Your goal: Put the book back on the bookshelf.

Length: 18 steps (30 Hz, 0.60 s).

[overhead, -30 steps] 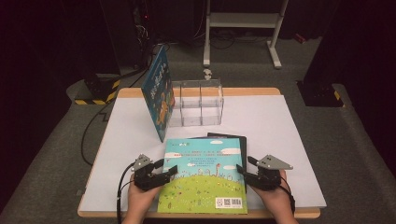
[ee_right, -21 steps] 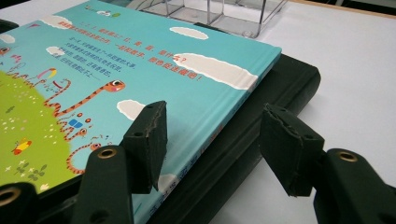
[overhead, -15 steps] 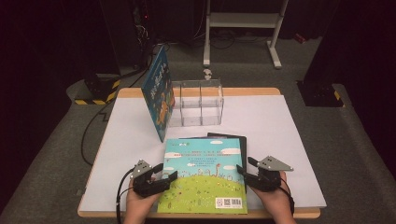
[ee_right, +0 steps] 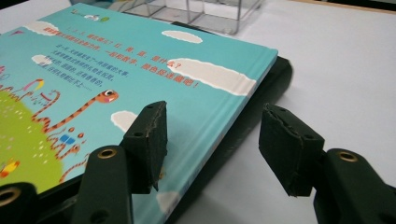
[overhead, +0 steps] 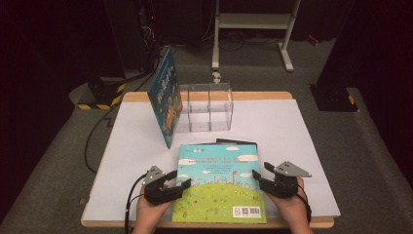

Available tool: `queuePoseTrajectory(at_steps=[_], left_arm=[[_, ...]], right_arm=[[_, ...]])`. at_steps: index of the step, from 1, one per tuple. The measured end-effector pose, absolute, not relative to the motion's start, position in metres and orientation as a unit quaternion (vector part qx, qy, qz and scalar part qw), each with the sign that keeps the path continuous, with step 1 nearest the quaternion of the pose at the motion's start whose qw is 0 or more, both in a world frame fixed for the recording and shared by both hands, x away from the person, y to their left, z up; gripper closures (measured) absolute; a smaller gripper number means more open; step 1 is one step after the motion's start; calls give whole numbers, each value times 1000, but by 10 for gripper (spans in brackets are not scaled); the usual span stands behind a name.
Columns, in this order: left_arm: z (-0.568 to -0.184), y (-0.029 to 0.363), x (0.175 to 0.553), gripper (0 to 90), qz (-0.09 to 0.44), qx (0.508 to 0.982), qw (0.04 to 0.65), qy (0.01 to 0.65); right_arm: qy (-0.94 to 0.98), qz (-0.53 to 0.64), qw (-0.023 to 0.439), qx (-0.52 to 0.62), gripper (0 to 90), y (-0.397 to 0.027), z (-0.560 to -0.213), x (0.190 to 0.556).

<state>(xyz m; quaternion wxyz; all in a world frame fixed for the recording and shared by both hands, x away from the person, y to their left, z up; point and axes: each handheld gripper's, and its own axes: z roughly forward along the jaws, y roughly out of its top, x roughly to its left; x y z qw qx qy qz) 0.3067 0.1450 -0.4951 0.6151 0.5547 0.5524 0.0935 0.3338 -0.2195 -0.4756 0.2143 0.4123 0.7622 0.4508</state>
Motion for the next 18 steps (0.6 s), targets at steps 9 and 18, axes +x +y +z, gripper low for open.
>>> queuePoseTrajectory(at_steps=[9, 18], left_arm=[[-496, 132, 313, 298, 91, 557, 623, 541], [-497, 131, 296, 234, 76, 569, 618, 537]], right_arm=[[753, 451, 213, 429, 413, -232, -476, 333], [758, 461, 162, 432, 210, -221, -480, 322]])
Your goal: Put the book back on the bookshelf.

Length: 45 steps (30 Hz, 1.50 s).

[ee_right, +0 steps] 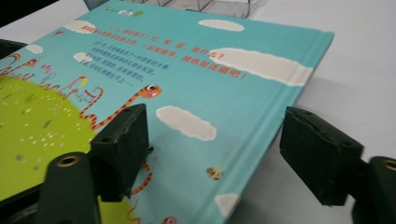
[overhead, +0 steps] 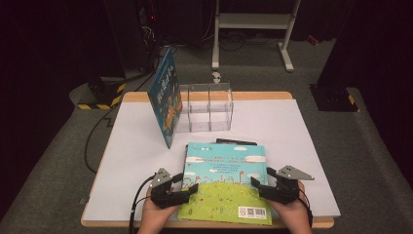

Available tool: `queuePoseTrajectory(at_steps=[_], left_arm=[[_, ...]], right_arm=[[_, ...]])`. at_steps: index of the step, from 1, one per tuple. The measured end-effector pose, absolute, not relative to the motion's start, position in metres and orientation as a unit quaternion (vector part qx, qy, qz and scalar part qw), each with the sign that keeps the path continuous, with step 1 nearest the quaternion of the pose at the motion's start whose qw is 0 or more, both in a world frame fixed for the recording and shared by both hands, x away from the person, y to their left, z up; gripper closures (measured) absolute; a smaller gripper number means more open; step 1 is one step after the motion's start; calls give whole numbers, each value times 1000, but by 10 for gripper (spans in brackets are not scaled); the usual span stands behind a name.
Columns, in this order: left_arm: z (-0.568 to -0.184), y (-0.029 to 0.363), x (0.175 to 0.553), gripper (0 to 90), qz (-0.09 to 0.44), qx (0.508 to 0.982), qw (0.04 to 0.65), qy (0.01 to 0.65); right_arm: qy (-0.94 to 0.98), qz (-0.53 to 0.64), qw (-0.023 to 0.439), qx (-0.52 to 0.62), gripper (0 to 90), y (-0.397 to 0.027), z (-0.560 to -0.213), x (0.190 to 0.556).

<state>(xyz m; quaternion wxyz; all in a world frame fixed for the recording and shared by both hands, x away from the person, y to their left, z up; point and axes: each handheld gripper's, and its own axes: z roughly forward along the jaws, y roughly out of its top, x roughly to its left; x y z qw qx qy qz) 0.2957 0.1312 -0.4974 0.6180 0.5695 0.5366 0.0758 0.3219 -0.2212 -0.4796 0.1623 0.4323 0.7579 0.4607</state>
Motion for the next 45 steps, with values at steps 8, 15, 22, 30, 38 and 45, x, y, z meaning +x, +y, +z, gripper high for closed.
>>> queuePoseTrajectory(at_steps=[8, 15, 22, 30, 38, 45], left_arm=[[-498, 127, 296, 147, 71, 578, 610, 537], [-499, 129, 298, 144, 48, 571, 606, 552], [-500, 128, 299, 141, 24, 573, 605, 552], [-496, 125, 300, 143, 32, 588, 593, 549], [-496, 118, 327, 145, 13, 589, 591, 551], [-497, 114, 358, 149, -1, 581, 597, 553]], right_arm=[[754, 464, 127, 447, 150, -222, -483, 316], [749, 468, 102, 457, 138, -224, -485, 316], [750, 470, 76, 459, 142, -225, -487, 319], [756, 460, 83, 459, 145, -222, -484, 318], [748, 458, 95, 471, 149, -226, -482, 335], [747, 446, 93, 484, 150, -229, -479, 371]])
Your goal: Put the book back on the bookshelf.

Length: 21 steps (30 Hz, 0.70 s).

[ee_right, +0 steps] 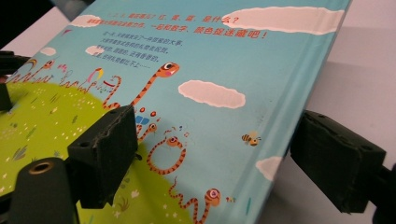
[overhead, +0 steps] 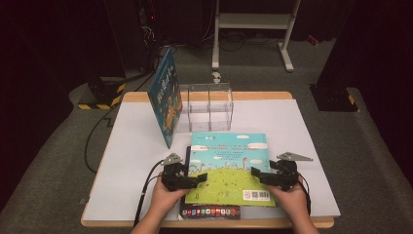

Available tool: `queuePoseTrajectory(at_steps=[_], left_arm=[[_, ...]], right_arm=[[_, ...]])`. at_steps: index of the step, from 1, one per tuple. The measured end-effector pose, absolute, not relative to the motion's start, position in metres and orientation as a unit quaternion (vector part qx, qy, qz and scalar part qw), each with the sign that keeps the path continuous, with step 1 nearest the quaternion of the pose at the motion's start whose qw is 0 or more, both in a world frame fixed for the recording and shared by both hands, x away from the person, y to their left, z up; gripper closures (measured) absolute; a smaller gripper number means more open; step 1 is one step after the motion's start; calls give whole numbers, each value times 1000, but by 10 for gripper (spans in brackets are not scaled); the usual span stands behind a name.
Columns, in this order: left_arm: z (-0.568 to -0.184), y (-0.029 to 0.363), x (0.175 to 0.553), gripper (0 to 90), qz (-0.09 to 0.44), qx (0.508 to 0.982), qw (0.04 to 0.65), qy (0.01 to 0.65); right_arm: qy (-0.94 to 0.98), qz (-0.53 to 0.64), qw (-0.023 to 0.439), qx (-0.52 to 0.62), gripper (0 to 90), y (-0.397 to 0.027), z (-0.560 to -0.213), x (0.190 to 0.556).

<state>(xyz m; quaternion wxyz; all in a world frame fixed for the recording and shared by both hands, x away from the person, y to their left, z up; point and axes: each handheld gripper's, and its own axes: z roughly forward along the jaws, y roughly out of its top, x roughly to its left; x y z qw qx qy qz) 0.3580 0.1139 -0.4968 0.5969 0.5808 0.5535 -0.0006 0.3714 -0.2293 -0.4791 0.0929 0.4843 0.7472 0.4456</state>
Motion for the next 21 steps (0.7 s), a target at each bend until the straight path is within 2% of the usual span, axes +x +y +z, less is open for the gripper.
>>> queuePoseTrajectory(at_steps=[5, 11, 21], left_arm=[[-500, 114, 367, 152, 0, 572, 610, 548], [-497, 121, 355, 185, 1, 577, 609, 544], [-497, 120, 343, 181, 8, 576, 609, 545]], right_arm=[[741, 453, 87, 488, 151, -232, -482, 386], [740, 463, 80, 482, 163, -238, -485, 372], [746, 462, 65, 476, 139, -237, -486, 361]])
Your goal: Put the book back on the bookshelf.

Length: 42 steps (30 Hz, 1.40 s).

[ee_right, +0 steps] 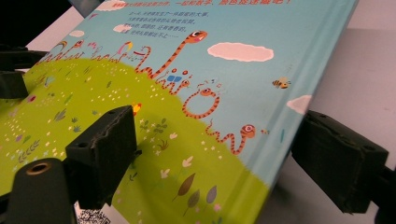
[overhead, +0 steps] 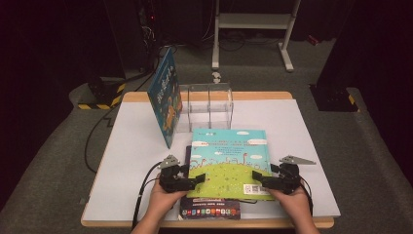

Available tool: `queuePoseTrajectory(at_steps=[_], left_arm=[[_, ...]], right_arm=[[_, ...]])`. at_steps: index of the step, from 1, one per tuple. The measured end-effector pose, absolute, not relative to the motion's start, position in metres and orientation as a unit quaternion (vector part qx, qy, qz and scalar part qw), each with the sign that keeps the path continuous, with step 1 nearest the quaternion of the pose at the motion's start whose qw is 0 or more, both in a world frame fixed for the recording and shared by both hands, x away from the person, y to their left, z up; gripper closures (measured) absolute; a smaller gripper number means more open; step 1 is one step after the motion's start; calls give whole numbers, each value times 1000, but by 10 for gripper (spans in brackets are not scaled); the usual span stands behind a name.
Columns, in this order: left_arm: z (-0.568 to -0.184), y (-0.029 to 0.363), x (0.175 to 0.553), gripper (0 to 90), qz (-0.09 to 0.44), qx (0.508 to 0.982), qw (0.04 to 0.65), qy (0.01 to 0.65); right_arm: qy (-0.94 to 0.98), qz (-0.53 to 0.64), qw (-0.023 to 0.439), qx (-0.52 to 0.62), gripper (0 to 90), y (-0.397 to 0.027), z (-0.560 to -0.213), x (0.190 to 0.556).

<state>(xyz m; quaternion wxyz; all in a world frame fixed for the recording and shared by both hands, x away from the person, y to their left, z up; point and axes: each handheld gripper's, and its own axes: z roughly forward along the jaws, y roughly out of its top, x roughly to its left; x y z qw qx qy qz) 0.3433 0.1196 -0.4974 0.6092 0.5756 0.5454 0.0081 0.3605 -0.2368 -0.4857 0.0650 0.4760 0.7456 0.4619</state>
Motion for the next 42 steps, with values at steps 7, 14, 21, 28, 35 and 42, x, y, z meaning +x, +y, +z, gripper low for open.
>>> queuePoseTrajectory(at_steps=[7, 14, 21, 28, 35, 42], left_arm=[[-496, 116, 343, 185, 0, 574, 606, 551], [-492, 118, 341, 225, 12, 570, 610, 550], [-486, 118, 336, 255, 35, 573, 618, 537], [-478, 118, 329, 307, 67, 570, 633, 520], [-472, 119, 325, 343, 90, 559, 645, 513], [-466, 121, 321, 382, 107, 550, 655, 507]], right_arm=[[747, 458, 60, 478, 118, -234, -486, 360], [748, 451, 69, 482, 134, -234, -484, 358], [745, 459, 94, 475, 194, -235, -478, 354], [742, 466, 119, 468, 227, -235, -469, 348], [736, 478, 152, 454, 276, -233, -462, 341], [731, 487, 174, 445, 312, -232, -456, 335]])
